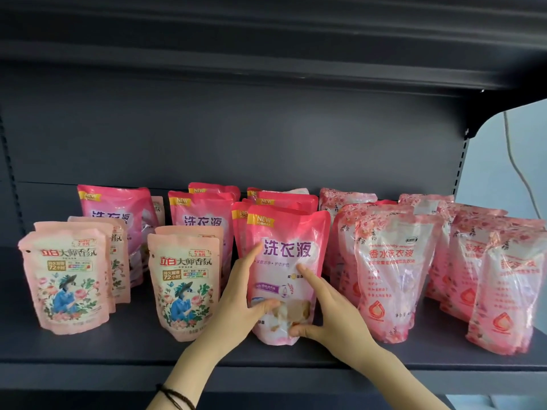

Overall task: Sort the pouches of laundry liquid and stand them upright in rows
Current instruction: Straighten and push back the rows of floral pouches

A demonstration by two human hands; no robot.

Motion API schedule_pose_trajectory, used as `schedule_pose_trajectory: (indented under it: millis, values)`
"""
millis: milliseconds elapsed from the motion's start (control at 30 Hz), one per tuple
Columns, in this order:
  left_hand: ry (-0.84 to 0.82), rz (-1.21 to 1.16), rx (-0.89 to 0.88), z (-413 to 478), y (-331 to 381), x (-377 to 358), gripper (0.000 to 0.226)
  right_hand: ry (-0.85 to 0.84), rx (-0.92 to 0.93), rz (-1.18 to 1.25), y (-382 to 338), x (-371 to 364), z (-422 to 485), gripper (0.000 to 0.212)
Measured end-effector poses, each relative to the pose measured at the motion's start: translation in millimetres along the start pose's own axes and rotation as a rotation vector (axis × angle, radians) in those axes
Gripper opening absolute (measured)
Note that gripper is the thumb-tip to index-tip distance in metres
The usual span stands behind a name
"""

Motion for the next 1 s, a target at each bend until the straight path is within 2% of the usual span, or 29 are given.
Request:
schedule_pose_trajectory:
  millis: [367, 533, 667, 867, 1000]
  values:
    - [0.111, 0.166, -0.066, -6, 13, 8, 0.104, 0.047, 0.044, -0.104, -6, 10, -10, 0.104]
    - [0.125, 0.270, -0.163, -3, 34, 7, 0.096, 0.052, 0.076, -0.155, -23, 26, -11, 0.069]
    - [0.140, 0.429, -0.246, 6, 48, 14, 0.095, 0.057, 0.110, -0.169, -36, 36, -6, 0.058]
    - [0.146, 0.419, -0.287, 10, 67, 32, 0.066, 0.139, 0.114, -0.171, -39, 43, -6, 0.042]
    - [0.096, 0.535, -0.348, 16, 87, 41, 0.050, 0.112, 0.138, -0.192, -43, 52, -4, 0.037]
Point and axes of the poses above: each hand's wrist, its own z-axis towards the middle knuckle, its own x-axis out of the back of the hand, y = z × x, the point moved 6 cm from there along z, towards the middle knuckle, and after that the axes turned 3 degrees about y, right-handed, at the moved point
